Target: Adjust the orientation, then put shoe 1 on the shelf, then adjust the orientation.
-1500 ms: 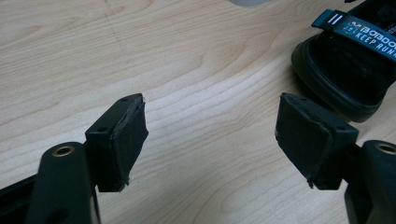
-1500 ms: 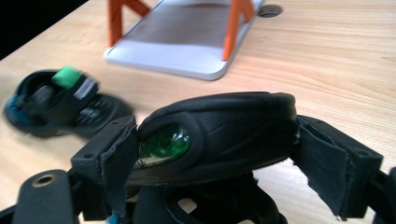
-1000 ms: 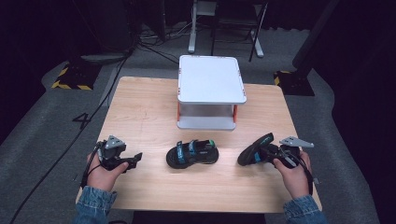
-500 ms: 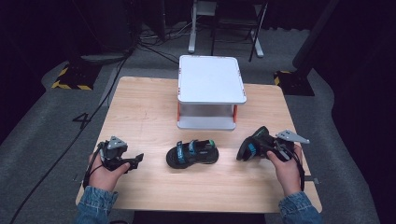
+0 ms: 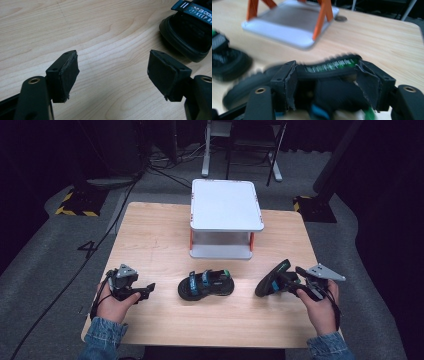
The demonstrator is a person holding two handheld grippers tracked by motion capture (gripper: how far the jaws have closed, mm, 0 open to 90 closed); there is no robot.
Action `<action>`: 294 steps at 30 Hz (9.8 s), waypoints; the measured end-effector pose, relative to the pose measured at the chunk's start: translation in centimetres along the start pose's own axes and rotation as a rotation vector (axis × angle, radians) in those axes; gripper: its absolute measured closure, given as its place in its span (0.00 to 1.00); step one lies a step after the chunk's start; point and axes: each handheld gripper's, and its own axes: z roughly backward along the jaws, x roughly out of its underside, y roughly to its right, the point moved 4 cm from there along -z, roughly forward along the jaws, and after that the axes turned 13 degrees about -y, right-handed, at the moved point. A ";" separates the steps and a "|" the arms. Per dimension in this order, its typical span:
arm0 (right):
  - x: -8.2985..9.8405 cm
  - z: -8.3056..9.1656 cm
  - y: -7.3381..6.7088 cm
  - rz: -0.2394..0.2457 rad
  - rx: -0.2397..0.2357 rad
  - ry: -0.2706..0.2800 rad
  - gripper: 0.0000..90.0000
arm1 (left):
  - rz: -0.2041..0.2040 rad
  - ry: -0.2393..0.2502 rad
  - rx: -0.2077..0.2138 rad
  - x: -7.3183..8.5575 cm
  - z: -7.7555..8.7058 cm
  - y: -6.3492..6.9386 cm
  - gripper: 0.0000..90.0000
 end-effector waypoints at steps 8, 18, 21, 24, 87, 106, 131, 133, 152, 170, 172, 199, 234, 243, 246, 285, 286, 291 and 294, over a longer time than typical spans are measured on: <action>3.3 0.2 -0.2 -0.006 -0.079 -0.221 0.60 | -0.020 -0.001 0.010 -0.8 -0.5 0.4 0.28; 4.3 -3.8 -0.7 0.066 -0.090 -0.245 0.63 | -0.017 -0.009 0.011 -0.6 -0.7 0.3 0.28; 3.8 -3.8 -0.6 0.101 -0.065 -0.223 0.75 | -0.011 -0.001 0.005 -0.4 -0.4 0.2 0.28; 3.0 -3.0 -0.8 0.115 -0.069 -0.162 0.77 | -0.001 0.000 0.001 -0.2 -0.2 0.1 0.29; -3.6 -2.9 0.2 0.118 0.033 -0.126 0.96 | 0.028 -0.003 -0.040 2.2 1.0 -1.0 0.30; 2.0 2.4 -6.3 0.106 -0.349 -0.296 0.95 | -0.039 0.020 0.026 -2.4 -0.9 0.3 0.30; 3.0 0.3 -4.9 0.181 -0.151 -0.411 0.76 | -0.034 0.016 0.022 -2.1 -1.0 0.2 0.30; 2.7 0.3 -5.1 0.167 -0.157 -0.415 0.78 | -0.034 0.019 0.015 -2.0 -0.8 0.1 0.30; -3.3 0.2 -5.9 0.079 -0.190 -0.154 0.79 | 0.040 0.042 -0.031 0.8 1.4 -1.4 0.31; -10.7 -8.7 -8.1 0.077 -0.167 -0.170 0.79 | 0.077 0.027 -0.062 3.4 2.2 -2.4 0.32; -11.3 -9.9 -8.5 0.083 -0.159 -0.174 0.79 | 0.081 0.031 -0.067 3.7 2.4 -2.6 0.32; -12.8 -12.9 -10.6 0.158 -0.109 -0.044 0.43 | 0.087 0.019 -0.065 4.1 1.8 -2.8 0.32; -11.5 -20.0 -15.2 0.238 -0.334 -0.129 0.62 | 0.065 0.004 -0.054 3.7 1.0 -2.5 0.32; -11.7 -17.8 -14.2 0.253 -0.255 -0.104 0.47 | 0.048 0.002 -0.045 2.9 0.5 -2.0 0.32; -12.1 -15.2 -12.9 0.209 -0.229 -0.055 0.45 | 0.033 -0.002 -0.040 2.3 0.2 -1.7 0.32; -6.1 -8.0 -15.1 0.425 -0.339 -0.247 0.21 | -0.026 -0.033 0.007 -0.1 -1.7 0.2 0.31; -6.1 -8.2 -15.2 0.438 -0.330 -0.243 0.21 | -0.026 -0.033 0.007 -0.1 -1.7 0.2 0.31; -6.1 -9.5 -16.0 0.495 -0.346 -0.267 0.32 | -0.023 -0.031 0.004 0.2 -1.4 0.0 0.31; -6.3 -9.3 -16.1 0.525 -0.345 -0.282 0.55 | -0.019 -0.027 0.002 0.3 -1.3 -0.1 0.31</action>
